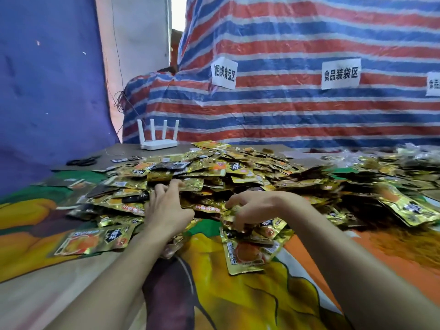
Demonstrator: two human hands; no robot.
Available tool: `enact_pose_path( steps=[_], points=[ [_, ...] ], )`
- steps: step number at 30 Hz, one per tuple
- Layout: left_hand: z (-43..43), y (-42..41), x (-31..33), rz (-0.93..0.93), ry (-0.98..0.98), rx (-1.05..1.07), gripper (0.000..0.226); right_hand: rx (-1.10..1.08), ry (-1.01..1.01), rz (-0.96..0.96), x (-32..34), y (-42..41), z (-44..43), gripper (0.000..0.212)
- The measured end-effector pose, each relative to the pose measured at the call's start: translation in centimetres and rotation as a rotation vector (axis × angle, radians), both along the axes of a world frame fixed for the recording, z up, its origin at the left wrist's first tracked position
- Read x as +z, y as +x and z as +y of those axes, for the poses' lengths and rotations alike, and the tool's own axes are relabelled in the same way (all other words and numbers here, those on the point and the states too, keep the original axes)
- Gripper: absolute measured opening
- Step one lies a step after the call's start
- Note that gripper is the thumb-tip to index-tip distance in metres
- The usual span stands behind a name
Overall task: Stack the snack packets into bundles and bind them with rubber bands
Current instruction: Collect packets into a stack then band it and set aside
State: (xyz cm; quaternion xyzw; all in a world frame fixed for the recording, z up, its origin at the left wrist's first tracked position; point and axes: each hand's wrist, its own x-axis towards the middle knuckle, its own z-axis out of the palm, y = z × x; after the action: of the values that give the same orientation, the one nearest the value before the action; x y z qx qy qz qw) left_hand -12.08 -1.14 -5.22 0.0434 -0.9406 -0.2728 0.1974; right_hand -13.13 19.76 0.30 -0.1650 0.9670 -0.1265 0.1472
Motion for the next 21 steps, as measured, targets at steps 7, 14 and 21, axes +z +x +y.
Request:
enact_pose_path(
  steps=[7, 14, 21],
  points=[
    [-0.8, -1.2, -1.2, -0.058, -0.081, 0.056, 0.067, 0.014, -0.185, 0.481, -1.7, -2.5, -5.3, 0.075],
    [-0.9, -1.2, -1.3, -0.031, -0.043, 0.082, 0.066, 0.026, 0.019, 0.548, -4.9, -5.2, -9.4, 0.073],
    [-0.6, -1.0, -0.9, 0.015, 0.047, 0.119, 0.051, -0.087, 0.013, 0.744, -5.4, -4.9, -10.5, 0.039]
  ],
)
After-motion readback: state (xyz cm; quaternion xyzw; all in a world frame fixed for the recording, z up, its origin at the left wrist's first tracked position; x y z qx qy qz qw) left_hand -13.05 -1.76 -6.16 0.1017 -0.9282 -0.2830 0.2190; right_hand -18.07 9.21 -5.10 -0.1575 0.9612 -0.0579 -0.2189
